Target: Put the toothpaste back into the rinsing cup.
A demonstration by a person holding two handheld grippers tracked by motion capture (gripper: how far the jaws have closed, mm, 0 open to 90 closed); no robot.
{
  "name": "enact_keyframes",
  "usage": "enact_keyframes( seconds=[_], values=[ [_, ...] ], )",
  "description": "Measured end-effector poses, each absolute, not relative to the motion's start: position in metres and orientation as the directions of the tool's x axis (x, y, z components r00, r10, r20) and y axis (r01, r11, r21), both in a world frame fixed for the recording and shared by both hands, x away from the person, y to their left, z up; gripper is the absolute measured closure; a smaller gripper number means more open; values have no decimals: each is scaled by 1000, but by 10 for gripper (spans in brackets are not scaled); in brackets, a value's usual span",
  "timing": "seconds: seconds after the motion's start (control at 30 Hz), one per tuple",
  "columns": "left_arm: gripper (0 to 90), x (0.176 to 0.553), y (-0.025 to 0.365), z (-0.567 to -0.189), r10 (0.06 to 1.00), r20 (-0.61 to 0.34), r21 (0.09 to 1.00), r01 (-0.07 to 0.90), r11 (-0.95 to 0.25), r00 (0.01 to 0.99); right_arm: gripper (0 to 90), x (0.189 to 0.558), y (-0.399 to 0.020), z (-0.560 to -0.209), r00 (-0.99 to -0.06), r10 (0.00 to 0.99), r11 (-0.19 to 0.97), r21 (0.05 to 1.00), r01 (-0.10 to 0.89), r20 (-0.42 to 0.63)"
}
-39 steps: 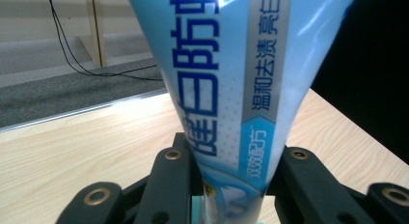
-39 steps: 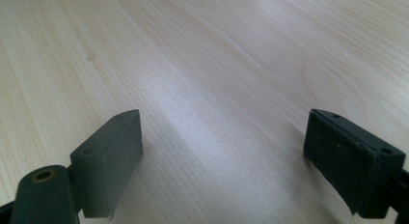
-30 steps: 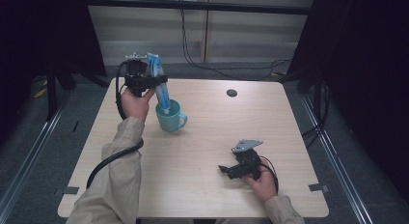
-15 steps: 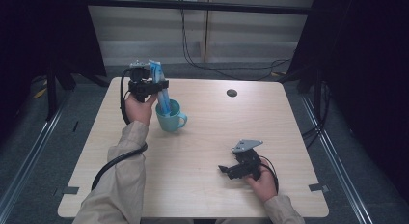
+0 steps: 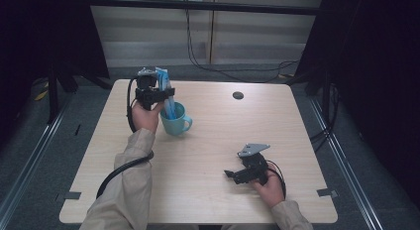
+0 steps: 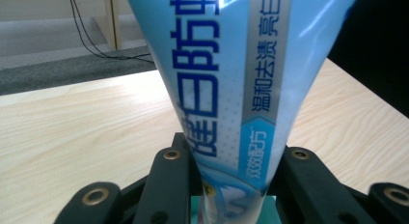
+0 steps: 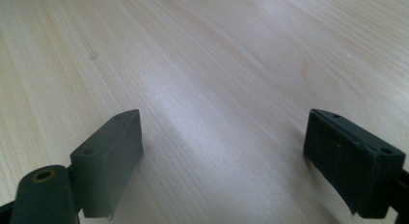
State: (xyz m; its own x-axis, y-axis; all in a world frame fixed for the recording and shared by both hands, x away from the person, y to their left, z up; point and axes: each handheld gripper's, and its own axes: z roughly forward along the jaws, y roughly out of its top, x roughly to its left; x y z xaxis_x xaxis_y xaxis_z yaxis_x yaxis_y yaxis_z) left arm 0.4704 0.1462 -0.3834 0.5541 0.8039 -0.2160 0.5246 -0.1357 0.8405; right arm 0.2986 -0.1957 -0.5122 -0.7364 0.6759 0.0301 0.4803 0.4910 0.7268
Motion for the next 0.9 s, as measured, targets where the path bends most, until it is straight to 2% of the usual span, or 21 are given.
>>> enact_keyframes(
  seconds=[0.9],
  values=[
    [728,467,145,-404,814,-220,821,553,-142,537,131,298,-196,-512,-739,673,494,725,480,31]
  ],
)
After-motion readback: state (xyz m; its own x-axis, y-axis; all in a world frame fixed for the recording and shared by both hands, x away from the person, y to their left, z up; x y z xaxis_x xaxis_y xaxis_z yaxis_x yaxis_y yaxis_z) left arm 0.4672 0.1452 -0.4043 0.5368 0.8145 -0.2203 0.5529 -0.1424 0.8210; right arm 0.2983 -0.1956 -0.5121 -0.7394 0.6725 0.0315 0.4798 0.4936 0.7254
